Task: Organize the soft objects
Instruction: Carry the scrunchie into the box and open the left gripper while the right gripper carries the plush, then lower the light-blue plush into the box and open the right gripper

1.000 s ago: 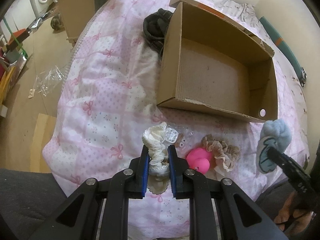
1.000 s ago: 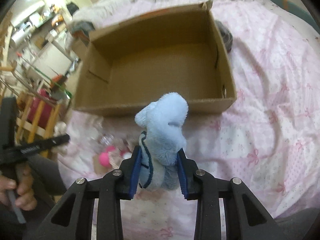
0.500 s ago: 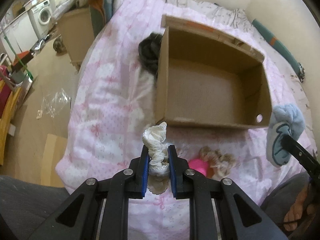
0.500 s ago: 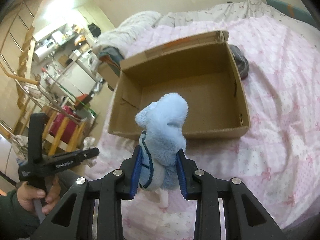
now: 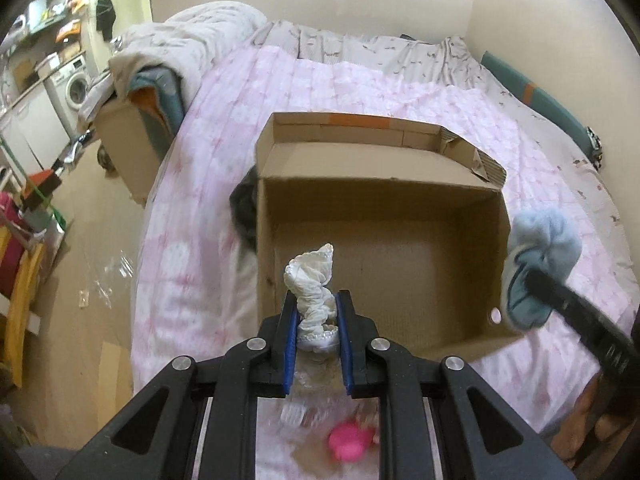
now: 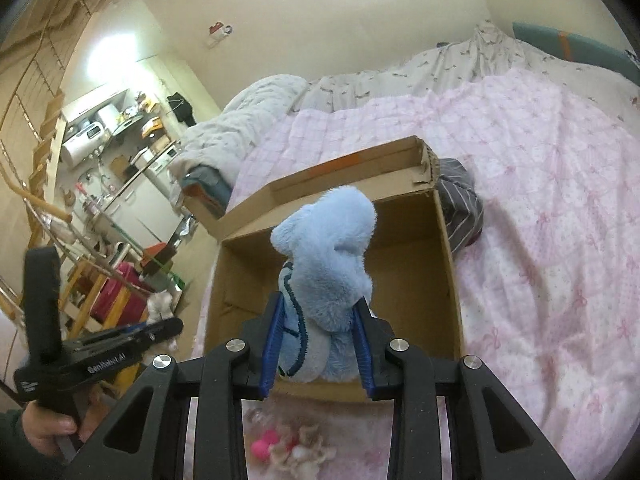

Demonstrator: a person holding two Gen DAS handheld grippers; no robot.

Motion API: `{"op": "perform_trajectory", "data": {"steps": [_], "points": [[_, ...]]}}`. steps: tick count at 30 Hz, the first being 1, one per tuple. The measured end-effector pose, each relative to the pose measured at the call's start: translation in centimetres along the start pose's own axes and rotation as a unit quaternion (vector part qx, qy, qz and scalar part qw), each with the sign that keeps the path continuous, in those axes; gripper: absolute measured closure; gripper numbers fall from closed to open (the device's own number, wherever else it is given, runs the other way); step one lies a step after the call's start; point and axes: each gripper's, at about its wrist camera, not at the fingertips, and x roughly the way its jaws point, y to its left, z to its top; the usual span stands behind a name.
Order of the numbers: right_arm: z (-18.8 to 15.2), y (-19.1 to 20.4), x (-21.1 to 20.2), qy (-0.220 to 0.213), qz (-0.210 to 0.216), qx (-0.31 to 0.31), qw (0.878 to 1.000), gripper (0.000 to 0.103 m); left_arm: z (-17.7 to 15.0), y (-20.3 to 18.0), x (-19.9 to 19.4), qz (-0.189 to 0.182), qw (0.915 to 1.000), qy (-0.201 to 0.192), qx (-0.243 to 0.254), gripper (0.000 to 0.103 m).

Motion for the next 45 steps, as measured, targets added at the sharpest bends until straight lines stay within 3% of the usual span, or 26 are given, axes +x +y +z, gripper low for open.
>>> {"op": "perform_trajectory", "data": {"steps": [4,19,33,37,40,42,45], "points": [[-0.6,-1.1,1.4,0.010,-0.015,0.015,1.000,0.069,0.5,-1.3,1.8,0.014,0.9997,-0.014,0.011,0.087],[-2.4,-1.0,5.3,0.092,-0.083,-0.032,0.992,0.068,-0.6,-3.1,7.2,0.033,0.9991,0.013,0.022,0.086],[-2.6,-1.4,5.7,0.100,-0.089,-0.026,0.991,0.067,-1.3,-2.1,7.8,0.031,0.9991,0.024,0.019,0.086],[-2.8,-1.0,5.7,0.103,-0.087,-0.031,0.990,0.067,-1.5,-1.7,7.6,0.029,0.9991,0.028,0.010,0.079],[-2.8,-1.0,5.7,0.102,-0.087,-0.029,0.991,0.064,-1.4,-1.5,7.0,0.044,0.9988,0.019,0.010,0.060],[-2.8,-1.0,5.6,0.100,-0.091,-0.026,0.990,0.063,-1.4,-1.6,6.1,0.058,0.9982,-0.005,0.014,0.037],[-2.5,-1.0,5.6,0.095,-0.097,-0.028,0.990,0.063,-1.2,-1.8,5.3,0.061,0.9975,-0.023,0.025,0.034]]}}
